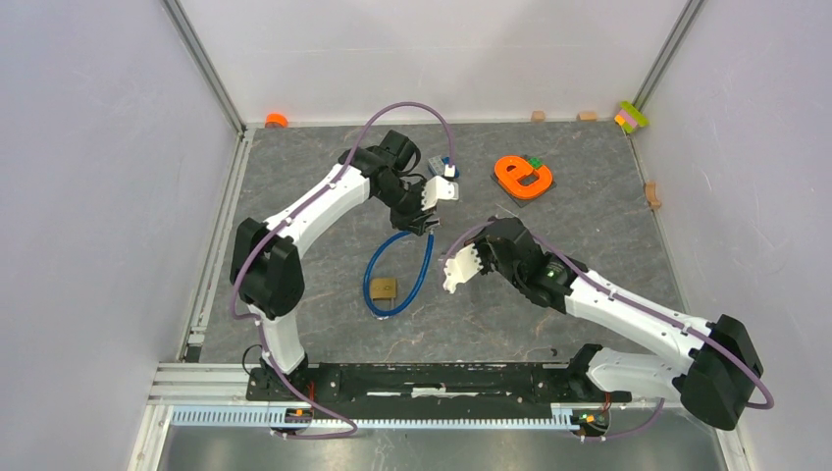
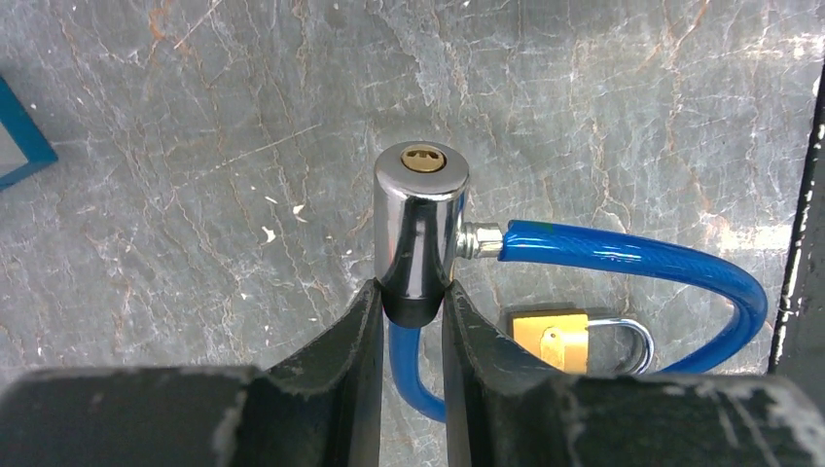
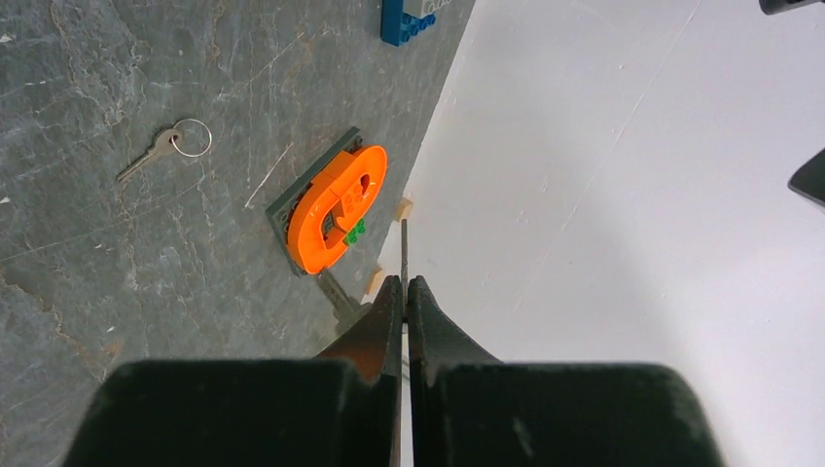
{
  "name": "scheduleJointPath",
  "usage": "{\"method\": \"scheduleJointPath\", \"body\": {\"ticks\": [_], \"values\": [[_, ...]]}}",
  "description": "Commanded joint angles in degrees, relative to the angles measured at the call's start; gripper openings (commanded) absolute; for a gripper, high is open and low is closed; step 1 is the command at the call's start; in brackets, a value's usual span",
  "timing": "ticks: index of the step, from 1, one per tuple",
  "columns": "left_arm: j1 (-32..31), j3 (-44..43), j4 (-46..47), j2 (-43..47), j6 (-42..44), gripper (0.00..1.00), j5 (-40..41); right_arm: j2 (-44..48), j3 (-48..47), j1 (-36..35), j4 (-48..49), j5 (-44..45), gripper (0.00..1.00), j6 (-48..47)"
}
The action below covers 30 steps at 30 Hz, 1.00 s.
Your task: Unlock with the key
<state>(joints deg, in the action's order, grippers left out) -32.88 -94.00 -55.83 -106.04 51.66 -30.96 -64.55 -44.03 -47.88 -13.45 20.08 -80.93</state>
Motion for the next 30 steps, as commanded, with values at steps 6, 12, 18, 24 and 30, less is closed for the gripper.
{"method": "scheduleJointPath", "body": {"ticks": [6, 12, 18, 24, 30], "values": [[-0.4, -0.8, -0.7, 1.2, 0.7, 0.02, -10.2, 2.2, -4.0, 0.8, 3.0, -0.7, 0.0, 3.7], [-1.1, -6.0, -9.5, -1.8, 4.3, 0.02, -10.1, 7.9, 6.8, 0.7, 15.6, -8.7, 0.0, 5.4], [-1.1, -10.0, -20.2, -4.3, 8.9, 0.02, -8.6, 10.4, 5.7, 0.6, 7.2, -22.4, 0.0, 9.2], [-1.2, -10.7, -23.2, -5.3, 9.5, 0.02, -10.1, 11.5, 7.8, 0.6, 6.4, -30.8, 0.0, 10.7], [-1.8, -9.8, -24.2, -7.0, 10.4, 0.02, -10.6, 10.3, 6.9, 0.5, 3.7, -37.0, 0.0, 12.0]]}}
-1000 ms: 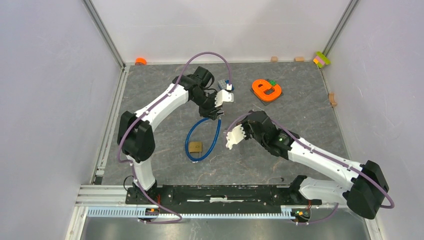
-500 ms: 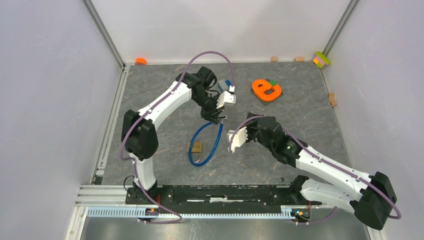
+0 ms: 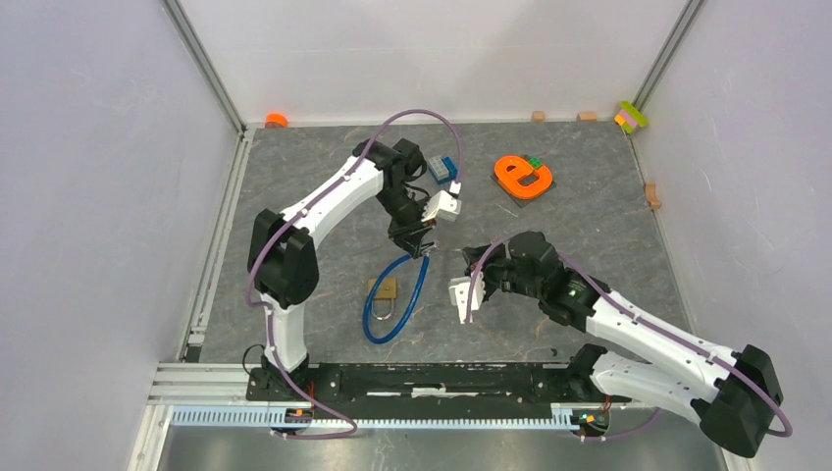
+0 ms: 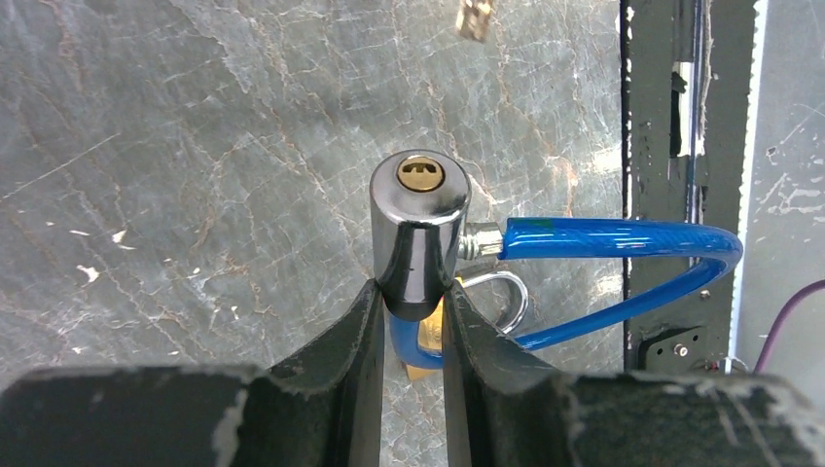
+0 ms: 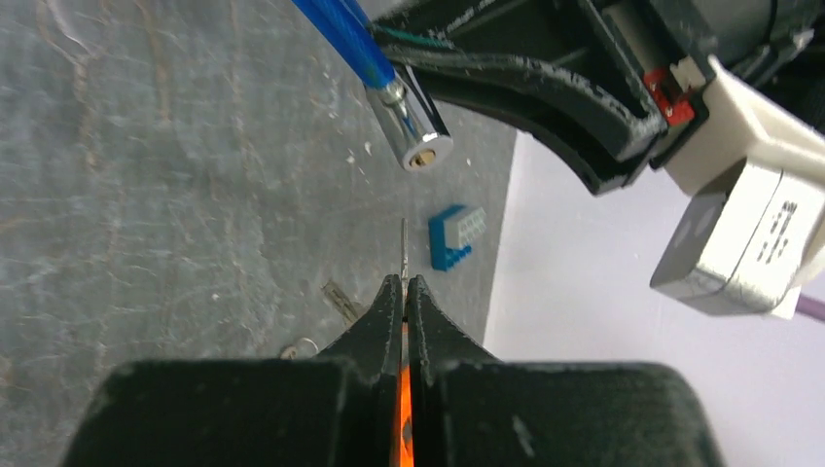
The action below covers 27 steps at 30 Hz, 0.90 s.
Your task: Unlock with the key
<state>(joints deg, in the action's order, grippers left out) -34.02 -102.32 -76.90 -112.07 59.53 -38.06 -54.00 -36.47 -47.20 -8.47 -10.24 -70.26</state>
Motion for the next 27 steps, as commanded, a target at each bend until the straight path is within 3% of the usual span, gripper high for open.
{"method": "scheduleJointPath", "body": {"ticks": [1, 14, 27], "values": [[-0.8, -1.2, -3.1, -1.1, 3.0, 0.02, -3.8, -0.6, -0.8, -0.2, -1.4, -6.6, 0.0, 1.2], [-1.8, -1.4, -5.9, -3.2, 10.2, 0.02, -8.0, -4.7, -2.9, -4.1, -3.7, 0.0, 0.0, -4.3], [-1.8, 1.9, -6.9, -4.1, 17.0, 0.02, -8.4, -3.1, -5.9, -5.4, -8.0, 2.9, 0.0, -5.3]]}}
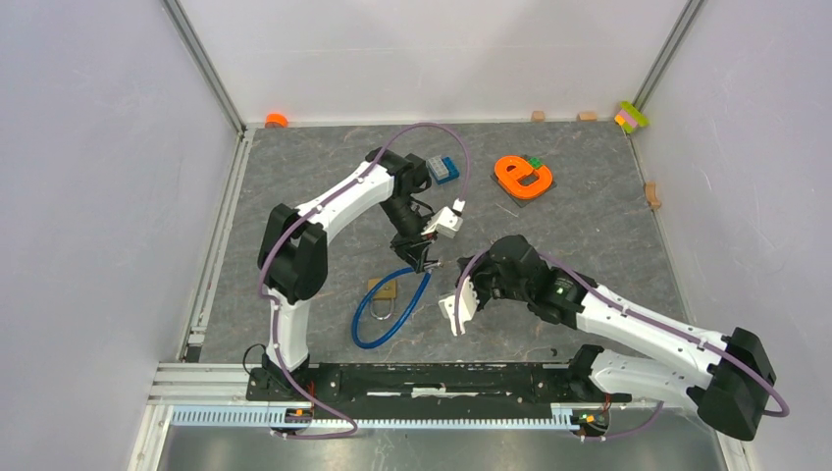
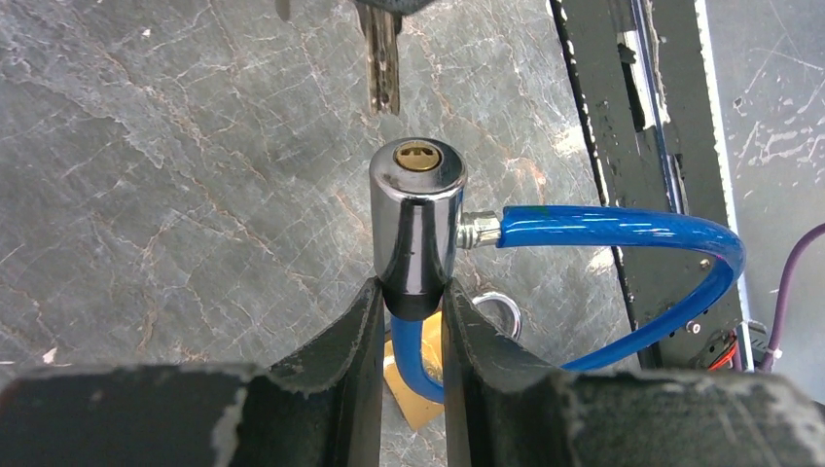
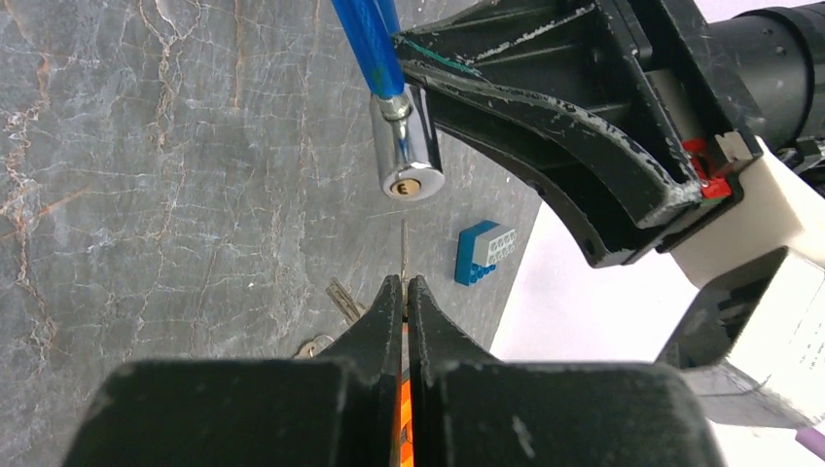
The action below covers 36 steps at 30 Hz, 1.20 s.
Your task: Unlock with the key
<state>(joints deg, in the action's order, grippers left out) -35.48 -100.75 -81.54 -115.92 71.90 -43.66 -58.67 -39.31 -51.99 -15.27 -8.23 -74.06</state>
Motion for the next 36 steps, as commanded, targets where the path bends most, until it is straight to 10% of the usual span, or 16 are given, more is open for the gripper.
{"method": "scheduleJointPath", "body": {"ticks": [1, 36], "values": [[-0.3, 0.4, -2.3, -0.4, 5.0, 0.02, -2.8, 1.7, -3.2, -0.7, -1.5, 0.9, 0.0, -1.6], [-0.3, 2.1, -2.8, 0.5, 8.8, 0.02, -5.0, 0.0, -2.4, -4.7, -1.4, 2.0, 0.0, -1.8]]}}
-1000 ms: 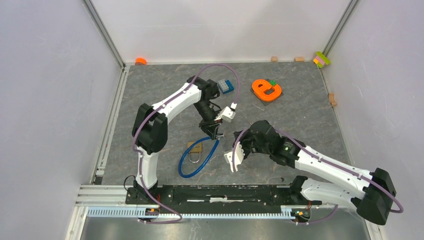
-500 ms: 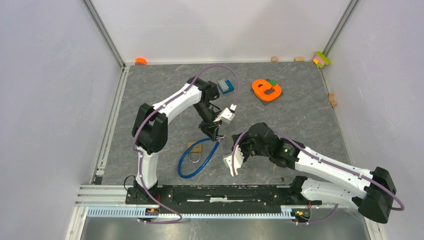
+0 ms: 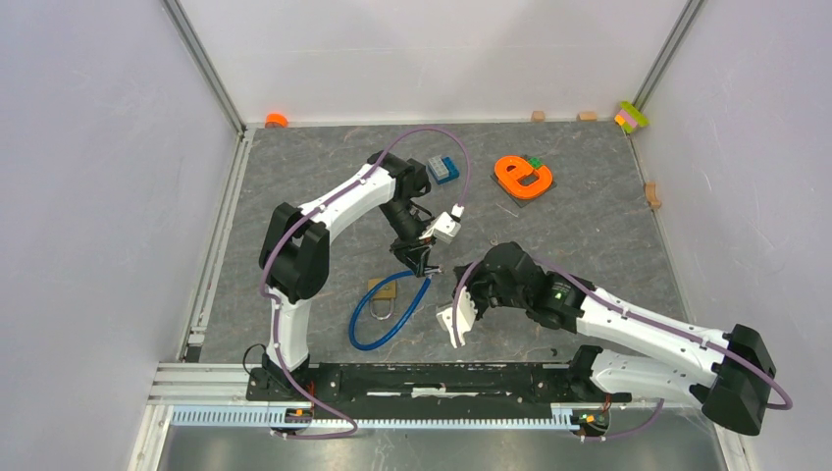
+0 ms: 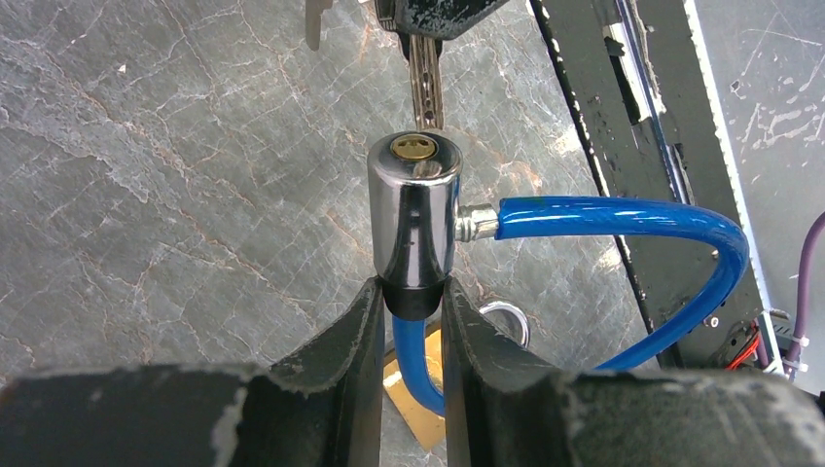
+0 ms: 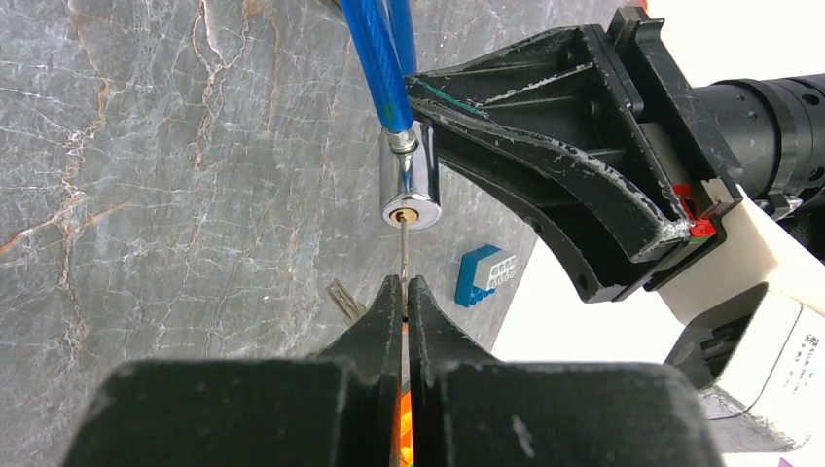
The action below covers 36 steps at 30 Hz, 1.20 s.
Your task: Unlock with the key
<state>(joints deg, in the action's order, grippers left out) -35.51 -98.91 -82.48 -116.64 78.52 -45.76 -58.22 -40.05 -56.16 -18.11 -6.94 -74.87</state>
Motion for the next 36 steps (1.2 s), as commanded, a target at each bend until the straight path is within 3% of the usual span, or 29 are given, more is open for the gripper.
{"method": "scheduleJointPath", "body": {"ticks": [1, 36], "values": [[-0.3, 0.2, -1.9, 1.2, 2.2, 0.02, -2.9, -0.5, -1.7, -0.5, 1.5, 0.9, 0.0, -1.1], [-0.3, 0.3, -1.9, 1.7, 2.0, 0.02, -2.8, -0.5, -0.2, -1.9, 1.1, 3.8, 0.0, -2.6]]}}
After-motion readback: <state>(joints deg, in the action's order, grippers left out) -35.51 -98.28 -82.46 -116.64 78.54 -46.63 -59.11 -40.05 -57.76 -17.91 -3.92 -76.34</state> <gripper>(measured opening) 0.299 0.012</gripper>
